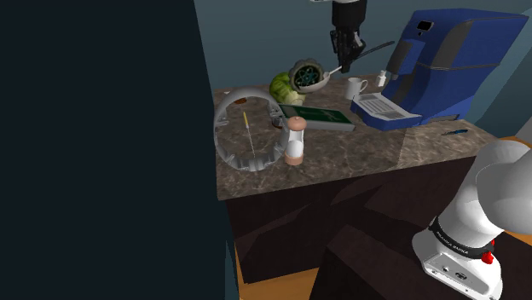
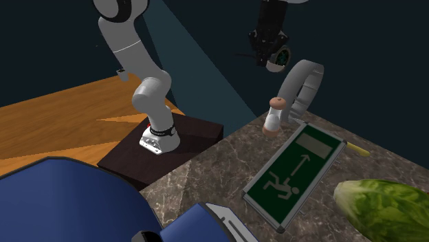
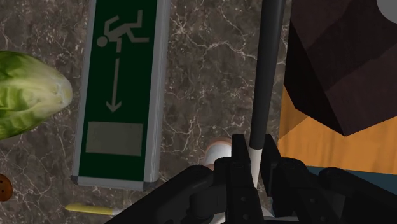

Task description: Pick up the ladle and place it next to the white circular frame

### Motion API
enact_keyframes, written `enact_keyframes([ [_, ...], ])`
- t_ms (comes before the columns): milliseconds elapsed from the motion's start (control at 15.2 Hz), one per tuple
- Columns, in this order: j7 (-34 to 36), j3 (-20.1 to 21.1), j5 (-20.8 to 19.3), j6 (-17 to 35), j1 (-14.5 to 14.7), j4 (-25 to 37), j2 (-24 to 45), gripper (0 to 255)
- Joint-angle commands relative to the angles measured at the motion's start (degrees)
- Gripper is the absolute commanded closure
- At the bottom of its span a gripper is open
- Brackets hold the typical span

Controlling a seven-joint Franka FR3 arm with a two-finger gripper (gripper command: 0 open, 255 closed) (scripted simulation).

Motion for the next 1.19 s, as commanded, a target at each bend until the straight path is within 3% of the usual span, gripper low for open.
enact_keyframes([
  [0,0.25,-0.10,0.00,1.63,0.00,-2.20,-0.59,255],
  [1122,2.65,-0.58,-0.25,14.38,0.02,-17.24,-2.67,255],
])
